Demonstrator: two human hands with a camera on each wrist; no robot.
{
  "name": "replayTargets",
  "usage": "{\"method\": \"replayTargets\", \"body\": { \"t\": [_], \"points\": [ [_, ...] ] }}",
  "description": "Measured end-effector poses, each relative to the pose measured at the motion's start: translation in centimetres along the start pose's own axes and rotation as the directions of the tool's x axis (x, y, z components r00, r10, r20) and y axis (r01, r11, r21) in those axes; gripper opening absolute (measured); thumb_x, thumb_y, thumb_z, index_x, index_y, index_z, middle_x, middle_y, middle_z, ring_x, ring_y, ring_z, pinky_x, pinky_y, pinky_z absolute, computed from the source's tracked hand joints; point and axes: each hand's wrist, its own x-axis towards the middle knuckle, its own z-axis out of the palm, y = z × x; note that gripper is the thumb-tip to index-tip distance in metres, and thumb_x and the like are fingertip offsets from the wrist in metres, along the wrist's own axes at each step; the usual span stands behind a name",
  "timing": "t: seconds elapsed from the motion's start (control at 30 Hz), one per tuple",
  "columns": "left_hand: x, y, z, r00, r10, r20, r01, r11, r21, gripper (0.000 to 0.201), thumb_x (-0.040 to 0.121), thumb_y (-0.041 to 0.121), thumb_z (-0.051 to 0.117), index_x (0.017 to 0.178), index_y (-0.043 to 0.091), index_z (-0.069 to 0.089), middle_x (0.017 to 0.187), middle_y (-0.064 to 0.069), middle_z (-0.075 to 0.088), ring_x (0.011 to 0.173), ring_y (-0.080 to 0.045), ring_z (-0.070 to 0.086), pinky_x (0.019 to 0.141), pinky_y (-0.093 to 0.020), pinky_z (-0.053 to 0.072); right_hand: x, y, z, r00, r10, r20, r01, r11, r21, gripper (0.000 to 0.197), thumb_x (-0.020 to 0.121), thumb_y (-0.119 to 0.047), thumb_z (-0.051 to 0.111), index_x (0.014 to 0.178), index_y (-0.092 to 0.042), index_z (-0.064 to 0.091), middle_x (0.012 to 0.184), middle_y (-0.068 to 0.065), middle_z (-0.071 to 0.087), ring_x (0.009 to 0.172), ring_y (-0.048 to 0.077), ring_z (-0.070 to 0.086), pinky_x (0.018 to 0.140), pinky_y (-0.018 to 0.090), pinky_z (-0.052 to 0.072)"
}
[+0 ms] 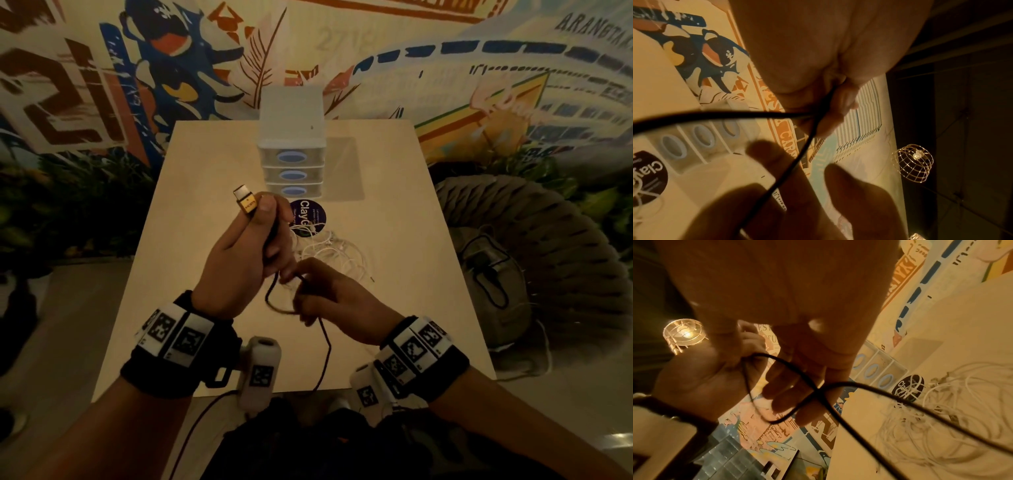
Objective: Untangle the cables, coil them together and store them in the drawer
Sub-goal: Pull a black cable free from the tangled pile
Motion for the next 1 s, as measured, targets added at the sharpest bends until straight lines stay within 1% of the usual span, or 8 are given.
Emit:
{"method": "replayTargets", "body": {
  "t": [0.1,0.2,0.27,0.37,0.57,0.73,0.9,1.0],
  "points": [
    [-0.2,0.3,0.1,1.0,-0.011,0.008,0.011,0.998,-0.057,0.028,0.11,0.023,0.032,0.086,0.015,0.046,0.064,-0.002,0.023,0.048,-0.013,0.023,0.051,-0.03,0.031,0.7,-0.8,0.0,0.998,-0.057,-0.042,0.048,0.98,-0.192,0.035,0.084,-0.041,0.079,0.109,-0.055,0.059,0.107,-0.011,0.058,0.09,0.002,0.061,0.078,0.023,0.054],
    [0.1,1.1,-0.1,0.998,0.049,-0.032,-0.05,0.998,-0.045,0.027,0.11,0.017,0.035,0.085,0.019,0.044,0.063,0.005,0.03,0.048,-0.011,0.024,0.049,-0.027,0.03,1.8,-0.2,0.3,0.999,-0.032,0.021,0.038,0.916,-0.4,0.026,0.085,-0.045,0.078,0.108,-0.039,0.07,0.113,-0.009,0.056,0.088,-0.006,0.057,0.083,0.024,0.054],
    [0.6,1.9,-1.0,0.994,0.063,-0.094,-0.07,0.995,-0.067,0.029,0.11,0.02,0.034,0.082,0.02,0.04,0.061,0.007,0.028,0.046,-0.01,0.02,0.047,-0.025,0.026,1.8,1.2,0.5,0.997,0.074,0.026,-0.058,0.919,-0.391,0.023,0.095,-0.044,0.067,0.102,-0.023,0.073,0.095,-0.012,0.065,0.071,-0.008,0.057,0.075,0.026,0.052],
    [1.1,3.0,-3.0,0.978,0.079,-0.192,-0.101,0.989,-0.105,0.029,0.11,0.03,0.034,0.083,0.022,0.042,0.062,0.004,0.021,0.047,-0.012,0.013,0.046,-0.024,0.018,0.3,3.5,0.0,0.975,0.221,0.021,-0.198,0.909,-0.367,0.041,0.104,-0.049,0.047,0.084,-0.021,0.07,0.063,-0.02,0.059,0.056,-0.004,0.05,0.066,0.017,0.042],
    [0.6,3.2,-4.8,0.945,0.095,-0.314,-0.126,0.989,-0.078,0.029,0.11,0.037,0.032,0.093,0.025,0.053,0.065,0.006,0.033,0.049,-0.01,0.021,0.045,-0.022,0.023,-4.8,9.3,-1.6,0.962,0.264,-0.063,-0.271,0.936,-0.222,0.037,0.104,-0.053,0.041,0.078,-0.031,0.055,0.078,-0.011,0.055,0.071,0.006,0.051,0.073,0.028,0.047],
    [0.8,2.4,-4.1,0.965,0.027,-0.262,-0.054,0.994,-0.098,0.038,0.11,0.041,0.028,0.103,0.022,0.06,0.056,0.006,0.027,0.047,-0.011,0.015,0.047,-0.028,0.014,-7.1,12.4,-0.4,0.92,0.391,0.044,-0.36,0.882,-0.303,0.032,0.109,-0.034,0.037,0.098,-0.025,0.065,0.091,-0.008,0.066,0.081,0.006,0.06,0.085,0.027,0.051],
    [0.8,1.5,-2.8,0.962,-0.057,-0.266,0.025,0.992,-0.122,0.045,0.109,0.043,0.027,0.079,0.021,0.053,0.05,0.006,0.022,0.044,-0.013,0.019,0.052,-0.027,0.042,-9.3,16.1,-1.0,0.892,0.445,0.078,-0.299,0.711,-0.636,0.04,0.102,-0.05,0.043,0.13,-0.029,0.063,0.128,0.001,0.063,0.117,0.017,0.059,0.104,0.031,0.044],
    [0.3,0.5,-1.9,0.961,-0.166,-0.222,0.129,0.976,-0.173,0.041,0.108,0.042,0.033,0.074,0.02,0.04,0.052,0.006,0.02,0.044,-0.011,0.017,0.043,-0.024,0.031,-9.7,15.1,-2.6,0.909,0.417,0.011,-0.32,0.715,-0.622,0.047,0.098,-0.051,0.055,0.142,-0.038,0.049,0.138,-0.008,0.057,0.117,0.007,0.057,0.103,0.027,0.045]
  ]
}}
